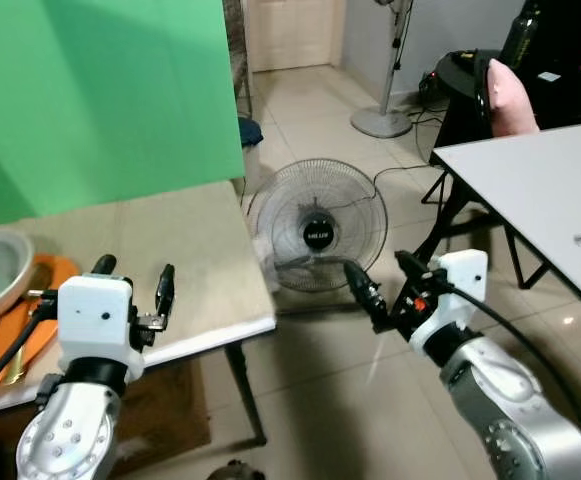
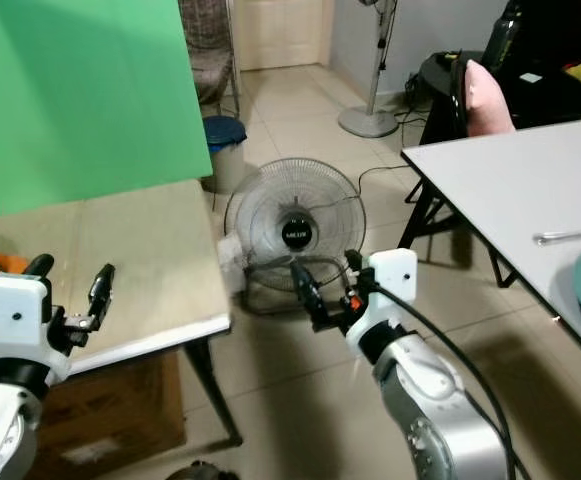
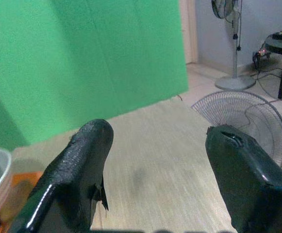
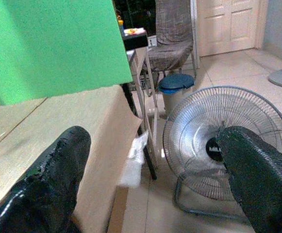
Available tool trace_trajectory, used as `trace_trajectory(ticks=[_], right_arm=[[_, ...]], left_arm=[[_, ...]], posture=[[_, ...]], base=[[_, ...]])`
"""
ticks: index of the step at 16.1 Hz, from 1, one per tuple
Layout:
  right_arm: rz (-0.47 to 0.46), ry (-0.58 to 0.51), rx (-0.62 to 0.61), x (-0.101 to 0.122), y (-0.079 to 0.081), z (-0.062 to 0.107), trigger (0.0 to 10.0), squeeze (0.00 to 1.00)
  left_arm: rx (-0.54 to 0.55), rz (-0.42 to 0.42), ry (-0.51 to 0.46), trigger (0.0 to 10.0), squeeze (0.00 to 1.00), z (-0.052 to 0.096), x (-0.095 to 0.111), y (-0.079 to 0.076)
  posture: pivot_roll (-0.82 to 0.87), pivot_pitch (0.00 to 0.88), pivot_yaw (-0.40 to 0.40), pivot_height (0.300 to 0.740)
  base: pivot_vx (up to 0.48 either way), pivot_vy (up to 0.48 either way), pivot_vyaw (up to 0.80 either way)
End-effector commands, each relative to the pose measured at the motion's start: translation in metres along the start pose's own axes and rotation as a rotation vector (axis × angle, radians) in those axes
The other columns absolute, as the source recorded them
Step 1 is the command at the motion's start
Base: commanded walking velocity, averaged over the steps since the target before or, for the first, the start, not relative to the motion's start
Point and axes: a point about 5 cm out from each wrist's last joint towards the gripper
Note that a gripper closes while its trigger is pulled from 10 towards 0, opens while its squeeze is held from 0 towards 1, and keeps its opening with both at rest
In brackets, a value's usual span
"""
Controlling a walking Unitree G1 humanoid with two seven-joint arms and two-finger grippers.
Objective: Setting the table
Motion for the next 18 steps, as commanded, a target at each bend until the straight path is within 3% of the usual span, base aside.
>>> trace_trajectory(ticks=[1,6,12,18], right_arm=[[-0.003,-0.006,0.006,0.004,0.002,-0.001,10.0,1.0],[-0.025,0.015,0.001,0.003,0.003,-0.004,10.0,1.0],[-0.023,0.014,0.021,0.004,0.004,-0.007,10.0,1.0],[-0.026,0.041,0.125,0.004,0.012,-0.009,10.0,1.0]], left_arm=[[0.012,-0.015,-0.004,10.0,0.0,0.001,0.003,0.005],[0.012,-0.021,-0.002,10.0,0.0,-0.001,0.004,0.006],[0.016,-0.019,-0.003,10.0,0.0,-0.002,0.005,0.007],[0.041,-0.016,-0.038,10.0,0.0,0.0,0.013,0.008]], posture=[[-0.02,0.054,0.048,0.74],[-0.02,0.058,0.05,0.74],[-0.01,0.06,0.042,0.74],[0.0,0.062,0.028,0.74]], base=[[0.0,0.3,0.0],[0.0,0.303,0.0],[0.0,0.294,-0.64],[0.0,0.0,0.0]])
Point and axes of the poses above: a point about 5 cm out from each wrist's last joint towards the gripper, its own z axis pointing back from the gripper into the wrist, its own x axis along the axis of the wrist's last joint, y = z × x, and after that the axes turned 2 degrees about z, right-handed
